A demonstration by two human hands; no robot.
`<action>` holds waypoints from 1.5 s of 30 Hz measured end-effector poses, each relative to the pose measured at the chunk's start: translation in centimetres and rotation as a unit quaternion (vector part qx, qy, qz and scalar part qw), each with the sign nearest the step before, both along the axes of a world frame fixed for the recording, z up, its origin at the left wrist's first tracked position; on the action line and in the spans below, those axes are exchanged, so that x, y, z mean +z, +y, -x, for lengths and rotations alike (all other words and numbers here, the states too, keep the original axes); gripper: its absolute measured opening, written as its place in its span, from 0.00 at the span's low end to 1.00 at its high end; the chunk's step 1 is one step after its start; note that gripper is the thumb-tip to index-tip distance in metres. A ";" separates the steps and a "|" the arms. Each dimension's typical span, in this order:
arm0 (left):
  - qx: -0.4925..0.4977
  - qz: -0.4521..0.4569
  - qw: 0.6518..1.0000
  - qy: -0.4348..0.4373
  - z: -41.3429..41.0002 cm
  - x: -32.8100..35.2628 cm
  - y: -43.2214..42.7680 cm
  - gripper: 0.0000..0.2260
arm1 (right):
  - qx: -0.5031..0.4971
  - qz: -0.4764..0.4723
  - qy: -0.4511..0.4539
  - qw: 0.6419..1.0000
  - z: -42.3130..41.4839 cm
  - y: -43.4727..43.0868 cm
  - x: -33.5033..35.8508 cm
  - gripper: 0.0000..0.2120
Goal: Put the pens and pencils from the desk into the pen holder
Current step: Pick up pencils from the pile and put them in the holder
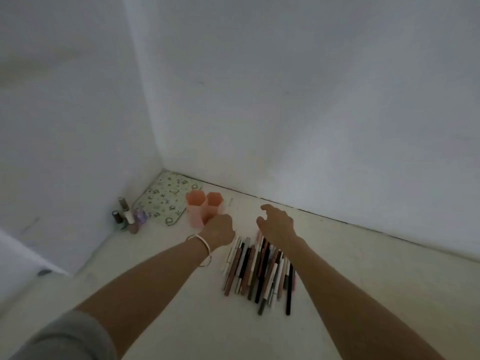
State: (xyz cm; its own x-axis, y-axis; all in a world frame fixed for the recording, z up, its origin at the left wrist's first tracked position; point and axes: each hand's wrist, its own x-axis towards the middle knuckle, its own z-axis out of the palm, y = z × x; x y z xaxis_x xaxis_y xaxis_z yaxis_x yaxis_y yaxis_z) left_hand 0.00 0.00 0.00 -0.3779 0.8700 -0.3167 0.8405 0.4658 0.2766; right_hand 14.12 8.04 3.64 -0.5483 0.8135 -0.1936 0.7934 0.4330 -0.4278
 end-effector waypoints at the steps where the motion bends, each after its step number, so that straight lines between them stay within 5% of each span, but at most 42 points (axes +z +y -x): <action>1: 0.008 0.023 1.000 -0.008 -0.1 -0.9 -0.1 0.13 | -0.010 0.013 0.011 1.000 0.2 0.4 -0.3 0.21; 12: 0.144 0.043 0.986 -0.072 -2.0 -8.1 1.0 0.12 | -0.051 0.059 0.114 0.990 1.0 2.6 -3.7 0.17; 17: 0.166 0.038 0.969 -0.178 -0.8 -8.1 1.5 0.05 | -0.055 0.071 0.133 0.987 2.1 2.9 -5.1 0.17; 21: 0.201 -0.091 0.946 -0.239 0.6 -5.0 -0.1 0.05 | -0.063 0.062 0.106 0.990 3.3 3.2 -6.4 0.15; 24: 0.203 -0.244 0.907 -0.277 2.5 -0.7 -2.5 0.03 | -0.045 0.069 -0.013 0.997 5.1 3.1 -7.6 0.16; 31: 0.225 -0.386 0.842 -0.303 6.3 3.8 -5.9 0.33 | 0.068 -0.021 -0.152 0.986 8.1 0.8 -9.2 0.09; 38: 0.268 -0.473 0.810 -0.220 10.5 4.2 -4.5 0.31 | -0.079 0.121 0.073 0.987 9.1 4.7 -5.3 0.06; 42: 0.263 -0.530 0.789 -0.167 11.7 3.6 -2.7 0.31 | -0.124 0.112 0.218 0.962 8.5 7.3 0.1 0.04; 45: 0.241 -0.512 0.813 -0.139 11.9 1.9 -1.4 0.30 | -0.132 0.084 0.326 0.932 9.1 7.1 3.4 0.04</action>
